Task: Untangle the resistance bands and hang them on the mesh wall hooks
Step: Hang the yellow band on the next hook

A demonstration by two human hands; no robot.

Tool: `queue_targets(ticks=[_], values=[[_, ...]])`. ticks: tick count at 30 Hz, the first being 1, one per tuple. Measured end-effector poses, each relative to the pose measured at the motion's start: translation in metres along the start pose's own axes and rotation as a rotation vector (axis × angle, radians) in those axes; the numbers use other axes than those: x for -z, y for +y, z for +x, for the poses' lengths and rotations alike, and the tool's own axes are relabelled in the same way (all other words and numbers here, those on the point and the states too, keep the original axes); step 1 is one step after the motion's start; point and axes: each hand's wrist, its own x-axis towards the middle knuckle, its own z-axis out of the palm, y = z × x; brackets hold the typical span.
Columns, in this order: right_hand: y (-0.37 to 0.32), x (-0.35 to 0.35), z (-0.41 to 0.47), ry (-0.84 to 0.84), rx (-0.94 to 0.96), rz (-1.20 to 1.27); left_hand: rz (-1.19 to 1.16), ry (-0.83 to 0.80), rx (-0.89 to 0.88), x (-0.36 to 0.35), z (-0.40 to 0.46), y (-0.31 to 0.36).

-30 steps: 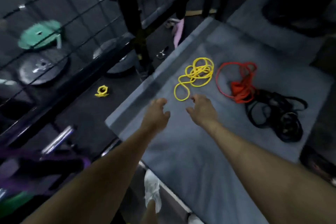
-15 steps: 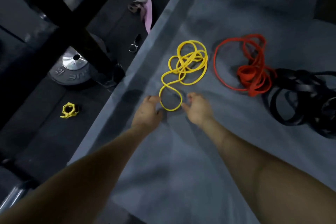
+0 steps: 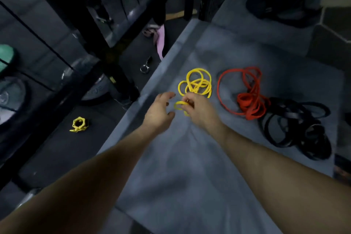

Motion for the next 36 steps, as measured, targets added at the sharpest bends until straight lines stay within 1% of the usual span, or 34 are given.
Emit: queue_targets(ticks=[3,7,10,13,14,18,23,28,32,36], values=[[-0.053,0.047,-0.009,0.004,0.143,0.009,0.011,0.005,-0.063,0.038,-0.016,0.05],[-0.122,0.104,-0.036,-0.036,0.253,0.002,-0.061,0.129,-0.052,0.093,-0.058,0.105],[-0.172,0.14,-0.061,-0.036,0.322,-0.017,-0.053,0.233,-0.103,0.138,-0.103,0.145],[-0.227,0.168,-0.093,-0.022,0.414,0.028,-0.055,0.335,-0.149,0.186,-0.156,0.182],[-0.241,0.173,-0.099,-0.019,0.438,0.032,-0.084,0.358,-0.153,0.198,-0.167,0.19],[-0.316,0.203,-0.141,-0.028,0.566,0.054,-0.223,0.539,-0.18,0.257,-0.231,0.229],[-0.414,0.229,-0.193,0.003,0.7,0.099,-0.435,0.646,-0.235,0.334,-0.308,0.275],[-0.498,0.248,-0.241,0.056,0.84,0.169,-0.394,0.713,-0.293,0.403,-0.374,0.303],[-0.553,0.252,-0.27,0.088,0.934,0.302,-0.488,0.798,-0.324,0.443,-0.415,0.32],[-0.595,0.251,-0.293,0.036,0.97,0.362,-0.488,0.894,-0.353,0.477,-0.445,0.326]])
